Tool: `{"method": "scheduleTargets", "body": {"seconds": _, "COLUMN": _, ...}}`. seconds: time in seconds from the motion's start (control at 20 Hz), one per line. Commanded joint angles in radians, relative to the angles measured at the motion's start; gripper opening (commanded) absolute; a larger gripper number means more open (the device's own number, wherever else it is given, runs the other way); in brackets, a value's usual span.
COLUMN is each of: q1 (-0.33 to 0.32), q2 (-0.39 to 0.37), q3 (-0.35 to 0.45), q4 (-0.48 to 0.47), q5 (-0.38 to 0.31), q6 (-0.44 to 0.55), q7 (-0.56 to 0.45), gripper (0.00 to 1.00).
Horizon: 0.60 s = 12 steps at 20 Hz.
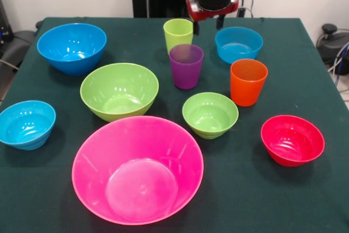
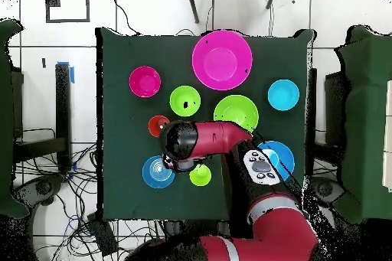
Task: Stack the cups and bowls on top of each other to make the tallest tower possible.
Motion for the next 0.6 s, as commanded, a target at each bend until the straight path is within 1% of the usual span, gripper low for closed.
{"method": "scheduleTargets", "body": {"seconds": 0.05, "q1": -0.006, "q2": 0.046, "q3": 0.061, "q4": -0.094, "q5": 0.004, "q6": 0.11, "q7": -0.022, "gripper": 1.0}}
{"method": "scheduleTargets", "body": {"seconds": 0.25, "q1": -0.009, "q2": 0.005, "q3": 0.059, "q4": -0.082, "q5": 0.018, "q6": 0.165, "q7": -0.019, "gripper": 1.0}}
{"method": "scheduleTargets", "body": {"seconds": 0.6, "q1": -0.015, "q2": -0.068, "q3": 0.056, "q4": -0.044, "q5": 0.039, "q6": 0.233, "q7": 0.003, "gripper": 1.0}}
